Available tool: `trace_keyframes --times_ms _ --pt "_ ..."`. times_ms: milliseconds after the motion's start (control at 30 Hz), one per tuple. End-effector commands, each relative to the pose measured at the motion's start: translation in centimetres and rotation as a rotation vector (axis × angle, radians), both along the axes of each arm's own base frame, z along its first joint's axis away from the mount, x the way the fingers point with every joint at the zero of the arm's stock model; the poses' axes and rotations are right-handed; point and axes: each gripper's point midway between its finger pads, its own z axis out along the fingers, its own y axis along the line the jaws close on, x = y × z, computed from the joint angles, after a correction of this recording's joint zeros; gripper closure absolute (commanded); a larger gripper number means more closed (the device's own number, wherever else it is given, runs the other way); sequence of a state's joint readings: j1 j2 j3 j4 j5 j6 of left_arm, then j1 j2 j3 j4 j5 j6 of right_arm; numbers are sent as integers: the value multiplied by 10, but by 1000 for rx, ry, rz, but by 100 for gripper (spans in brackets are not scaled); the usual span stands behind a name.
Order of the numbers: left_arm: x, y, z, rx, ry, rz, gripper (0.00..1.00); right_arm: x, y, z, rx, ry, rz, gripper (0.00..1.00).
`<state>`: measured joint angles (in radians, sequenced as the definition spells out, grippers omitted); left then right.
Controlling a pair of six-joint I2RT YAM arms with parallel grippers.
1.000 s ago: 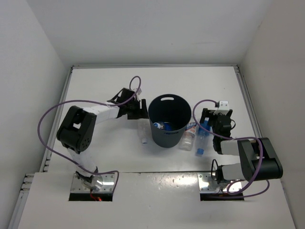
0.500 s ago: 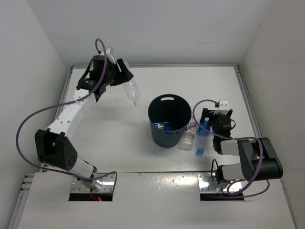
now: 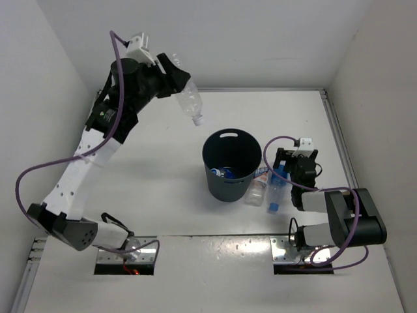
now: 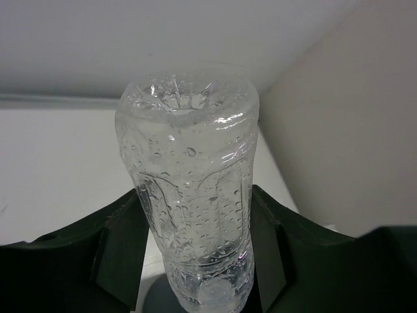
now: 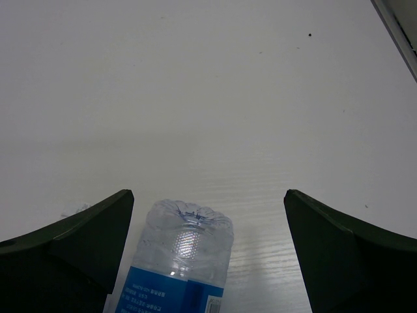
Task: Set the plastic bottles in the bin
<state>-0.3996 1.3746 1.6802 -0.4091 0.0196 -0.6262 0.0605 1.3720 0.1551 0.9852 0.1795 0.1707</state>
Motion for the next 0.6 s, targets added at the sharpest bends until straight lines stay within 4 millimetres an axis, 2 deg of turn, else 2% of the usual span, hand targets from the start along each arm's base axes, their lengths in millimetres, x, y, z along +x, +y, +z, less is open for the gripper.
trace_keyframes --times_ms 0,33,100,167,200,333,433,500,567 --pt "-36 -31 58 -108 -173 -111 40 13 0 24 5 -81 -2 0" --pt "-51 -51 63 -129 -200 -172 40 13 0 24 5 -81 -2 0" --pt "-64 -81 42 -129 -159 -241 40 13 0 24 5 -81 -2 0" --pt "-72 -96 24 -113 -123 -265 40 13 0 24 5 -81 -2 0" --pt "-74 -104 9 -90 -105 -276 40 13 0 24 5 -81 -2 0" --pt "-97 -143 -21 -35 -86 -368 38 13 0 24 5 -81 -2 0" --pt "-102 -161 -43 7 -55 -380 35 13 0 24 5 -81 -2 0" --pt "-102 -165 -48 22 -54 -372 35 13 0 24 5 -81 -2 0" --pt "-100 -167 -62 41 -37 -348 35 13 0 24 5 -81 -2 0"
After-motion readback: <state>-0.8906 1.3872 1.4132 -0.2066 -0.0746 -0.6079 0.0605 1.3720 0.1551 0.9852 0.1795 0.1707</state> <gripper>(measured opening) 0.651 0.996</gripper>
